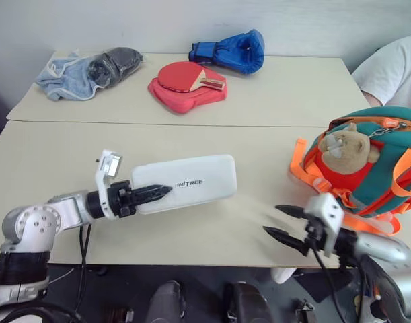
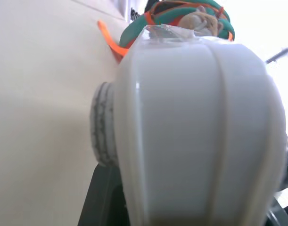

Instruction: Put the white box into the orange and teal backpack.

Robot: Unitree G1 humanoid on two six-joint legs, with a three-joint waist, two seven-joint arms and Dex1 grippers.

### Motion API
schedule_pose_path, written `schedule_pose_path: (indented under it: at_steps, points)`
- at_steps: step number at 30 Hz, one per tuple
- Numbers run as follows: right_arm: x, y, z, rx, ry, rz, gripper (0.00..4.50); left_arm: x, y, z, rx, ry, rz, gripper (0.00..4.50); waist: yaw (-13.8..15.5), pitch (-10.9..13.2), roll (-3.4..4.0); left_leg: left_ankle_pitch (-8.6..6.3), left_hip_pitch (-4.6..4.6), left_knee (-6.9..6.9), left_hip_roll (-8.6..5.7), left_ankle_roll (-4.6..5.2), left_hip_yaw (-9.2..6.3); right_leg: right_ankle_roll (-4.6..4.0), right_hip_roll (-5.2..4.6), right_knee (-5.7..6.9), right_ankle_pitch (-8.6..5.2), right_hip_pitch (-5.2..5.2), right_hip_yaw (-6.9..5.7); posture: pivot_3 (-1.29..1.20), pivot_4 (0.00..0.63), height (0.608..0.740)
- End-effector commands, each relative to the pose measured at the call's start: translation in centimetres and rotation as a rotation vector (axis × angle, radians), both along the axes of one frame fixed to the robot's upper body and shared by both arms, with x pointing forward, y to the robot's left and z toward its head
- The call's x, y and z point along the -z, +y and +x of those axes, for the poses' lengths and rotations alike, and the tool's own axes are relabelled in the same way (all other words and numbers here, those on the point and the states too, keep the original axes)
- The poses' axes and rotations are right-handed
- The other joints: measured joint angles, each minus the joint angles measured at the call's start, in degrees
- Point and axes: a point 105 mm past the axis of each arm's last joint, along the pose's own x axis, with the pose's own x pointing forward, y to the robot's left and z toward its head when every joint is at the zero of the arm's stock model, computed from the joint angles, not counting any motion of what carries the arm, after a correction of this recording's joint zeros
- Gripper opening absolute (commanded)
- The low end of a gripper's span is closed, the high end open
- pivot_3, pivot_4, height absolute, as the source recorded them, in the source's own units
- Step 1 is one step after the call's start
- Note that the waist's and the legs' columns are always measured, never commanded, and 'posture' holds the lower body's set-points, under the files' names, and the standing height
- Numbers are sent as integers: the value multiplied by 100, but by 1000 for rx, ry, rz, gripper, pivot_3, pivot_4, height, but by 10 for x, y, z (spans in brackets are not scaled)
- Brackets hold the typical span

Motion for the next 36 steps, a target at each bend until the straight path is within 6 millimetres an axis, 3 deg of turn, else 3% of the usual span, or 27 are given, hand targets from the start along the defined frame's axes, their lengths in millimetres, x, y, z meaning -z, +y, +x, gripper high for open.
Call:
schedule_pose_path:
  at_steps: [1,3,7,13,18,20,23,26,29,33,36]
  points:
    - [-20,-29,-17,123,-99,-11,4467,-8,-5,-11,69,-244,17,1271,1,0,0,-1,1,2,0,3,3,0,-1,2,0,0,3,0,150,740]
    - [-15,-51,-31,202,-58,7,4467,-7,-7,-7,59,-323,24,1271,35,0,1,-6,4,1,-2,12,4,0,-5,1,1,4,7,0,150,740]
    - [-10,-114,-66,473,-58,-6,4467,-9,-9,2,37,-421,46,1271,143,-1,1,-12,2,1,-3,21,-2,1,-7,-4,2,7,6,0,150,740]
    - [-9,-146,-91,625,-83,-1,4467,-13,-11,7,67,-467,49,1271,79,-5,8,-28,8,0,5,44,2,-3,-7,-1,5,6,11,0,150,740]
    - [-17,-157,-82,616,-133,-16,4467,-14,-14,10,86,-491,57,1271,0,-9,21,-25,9,-2,4,37,2,-3,-6,-1,5,6,9,0,150,740]
    - [-25,-156,-68,587,-166,11,4467,-13,-15,9,99,-487,56,1271,-18,-9,21,-24,10,2,2,37,7,-2,-6,0,6,7,13,0,150,740]
    - [-33,-134,-31,432,-183,62,4467,-10,-17,7,102,-476,55,1271,-44,-9,20,-17,12,4,3,26,8,-1,-6,3,6,6,15,0,150,740]
    - [-32,-121,-4,345,-170,64,3888,-10,-18,5,84,-481,56,1271,-32,-9,21,-13,15,2,4,23,5,-1,-4,9,6,6,12,0,150,740]
    - [-37,-111,24,315,-201,115,2954,-14,-18,-1,49,-488,49,1271,7,-9,21,-8,7,3,6,18,0,-1,-2,10,5,2,3,0,150,740]
    - [-35,-94,40,248,-221,138,1667,-21,-9,-3,-41,-485,34,1271,9,-8,22,-2,0,18,-1,29,-2,3,-8,10,8,7,3,0,150,740]
    - [-32,-68,49,149,-230,149,596,-26,5,2,-167,-472,1,1271,-2,-8,22,-2,4,17,1,30,-2,5,-8,11,9,9,4,0,150,740]
